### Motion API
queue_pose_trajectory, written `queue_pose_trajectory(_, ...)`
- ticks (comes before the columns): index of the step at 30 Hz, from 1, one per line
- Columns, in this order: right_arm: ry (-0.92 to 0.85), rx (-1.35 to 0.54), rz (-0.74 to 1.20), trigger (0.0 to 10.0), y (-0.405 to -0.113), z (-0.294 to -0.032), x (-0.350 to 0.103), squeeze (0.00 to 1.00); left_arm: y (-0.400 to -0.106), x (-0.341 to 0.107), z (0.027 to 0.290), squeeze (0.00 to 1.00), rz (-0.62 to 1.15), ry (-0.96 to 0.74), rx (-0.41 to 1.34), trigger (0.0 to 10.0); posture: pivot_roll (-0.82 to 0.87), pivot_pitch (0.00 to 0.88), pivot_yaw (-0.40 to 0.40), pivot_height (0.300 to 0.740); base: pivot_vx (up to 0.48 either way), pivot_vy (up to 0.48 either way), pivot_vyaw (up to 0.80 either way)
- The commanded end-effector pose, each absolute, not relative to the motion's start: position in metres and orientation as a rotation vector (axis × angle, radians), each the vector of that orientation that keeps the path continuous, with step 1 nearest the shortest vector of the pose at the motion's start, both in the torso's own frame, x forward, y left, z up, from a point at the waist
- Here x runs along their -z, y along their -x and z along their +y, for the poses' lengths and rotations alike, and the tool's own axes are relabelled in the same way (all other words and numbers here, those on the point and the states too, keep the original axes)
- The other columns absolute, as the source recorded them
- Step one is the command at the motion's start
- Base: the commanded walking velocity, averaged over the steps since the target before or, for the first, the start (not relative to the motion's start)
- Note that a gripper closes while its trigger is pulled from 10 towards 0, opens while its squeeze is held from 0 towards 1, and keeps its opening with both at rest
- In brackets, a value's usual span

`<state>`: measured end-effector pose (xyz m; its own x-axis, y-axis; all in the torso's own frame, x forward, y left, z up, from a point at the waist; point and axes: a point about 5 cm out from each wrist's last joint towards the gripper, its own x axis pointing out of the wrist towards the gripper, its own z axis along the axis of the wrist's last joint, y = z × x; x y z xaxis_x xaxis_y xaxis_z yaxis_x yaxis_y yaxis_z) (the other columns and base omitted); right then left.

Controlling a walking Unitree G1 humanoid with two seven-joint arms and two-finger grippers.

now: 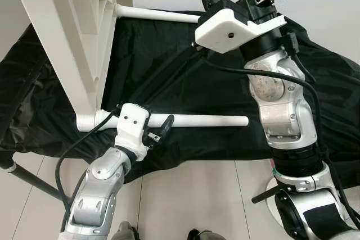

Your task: Building children table

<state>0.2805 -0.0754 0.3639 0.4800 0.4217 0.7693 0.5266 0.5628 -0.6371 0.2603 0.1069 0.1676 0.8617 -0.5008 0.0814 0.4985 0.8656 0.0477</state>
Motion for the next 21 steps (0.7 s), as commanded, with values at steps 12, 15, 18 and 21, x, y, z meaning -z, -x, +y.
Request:
queue_pose_trajectory(12,0.983,0.157,-1.046,0.0,-0.285,-0.077,-0.373,0.00,-0.253,-0.165,0.106,0.00,0.000,0.134,0.454,10.0,0.05,0.178,-0.060,0.740,0.000,0.000,0.00)
queue_pose_trajectory(15,0.962,0.159,-1.034,0.0,-0.285,-0.078,-0.374,0.00,-0.251,-0.165,0.110,0.00,0.030,0.205,0.399,10.0,0.04,0.181,-0.059,0.740,0.000,0.000,0.00)
queue_pose_trajectory(18,0.957,0.161,-1.028,0.0,-0.284,-0.078,-0.374,0.00,-0.250,-0.166,0.113,0.00,0.056,0.282,0.365,10.0,0.05,0.185,-0.060,0.740,0.000,0.000,0.00)
queue_pose_trajectory(21,0.946,0.161,-1.018,0.0,-0.284,-0.078,-0.373,0.00,-0.245,-0.167,0.112,0.00,0.079,0.319,0.381,10.0,0.05,0.191,-0.060,0.740,0.000,0.000,0.00)
